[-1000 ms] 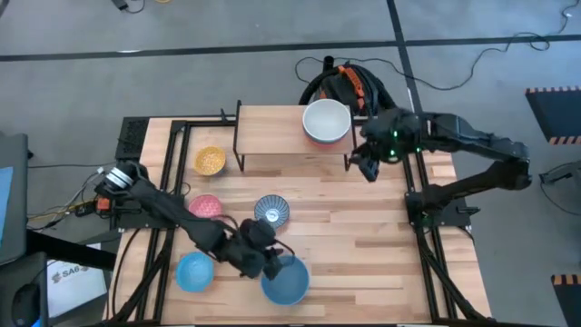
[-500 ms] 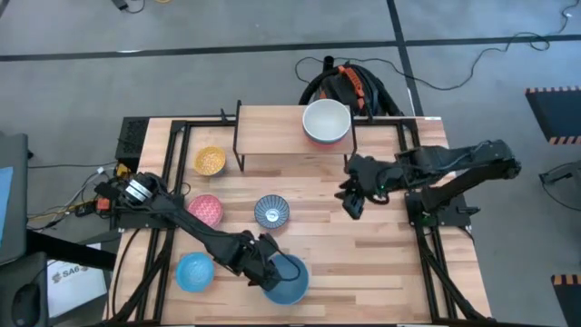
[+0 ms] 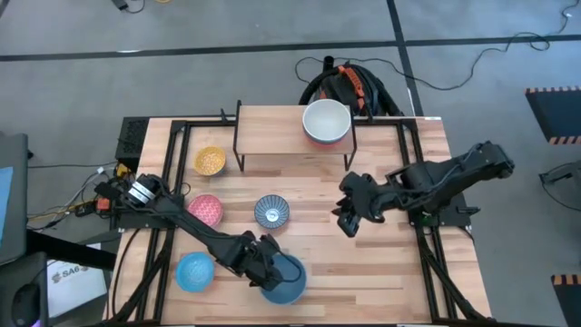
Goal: Place and stack bowls onto a shelf
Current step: Stack the blue bowl on top of the white bowl on the shelf
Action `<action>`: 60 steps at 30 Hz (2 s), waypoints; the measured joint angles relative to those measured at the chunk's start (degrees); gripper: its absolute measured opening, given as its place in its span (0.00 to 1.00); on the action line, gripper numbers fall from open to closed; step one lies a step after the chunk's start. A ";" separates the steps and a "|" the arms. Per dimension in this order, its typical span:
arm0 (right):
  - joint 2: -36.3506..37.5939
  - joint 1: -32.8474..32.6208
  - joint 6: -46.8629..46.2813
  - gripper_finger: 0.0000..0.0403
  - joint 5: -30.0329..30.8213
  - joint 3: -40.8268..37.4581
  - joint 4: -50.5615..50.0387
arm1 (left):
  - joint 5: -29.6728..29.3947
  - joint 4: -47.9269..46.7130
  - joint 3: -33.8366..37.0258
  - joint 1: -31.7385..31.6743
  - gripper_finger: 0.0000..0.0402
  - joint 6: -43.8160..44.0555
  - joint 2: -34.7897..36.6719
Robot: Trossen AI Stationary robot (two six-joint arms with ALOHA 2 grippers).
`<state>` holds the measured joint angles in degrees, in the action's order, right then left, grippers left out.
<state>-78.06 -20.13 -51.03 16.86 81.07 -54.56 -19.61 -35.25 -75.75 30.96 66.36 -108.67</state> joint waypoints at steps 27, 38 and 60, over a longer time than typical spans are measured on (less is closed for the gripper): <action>-1.65 -5.31 -1.19 0.36 -0.90 0.04 3.73 | -27.19 -3.83 -13.53 1.27 0.00 -12.02 3.72; -1.01 -6.19 10.44 0.33 10.96 0.09 4.49 | -30.78 -10.54 -22.00 -2.81 0.00 -19.42 3.85; -0.99 -3.66 28.58 0.54 12.92 0.14 9.57 | -31.90 -13.84 -22.82 -7.69 0.00 -18.02 3.77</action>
<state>-79.05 -23.79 -22.46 29.78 81.21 -44.99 -51.51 -49.09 -98.56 23.27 48.34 -104.90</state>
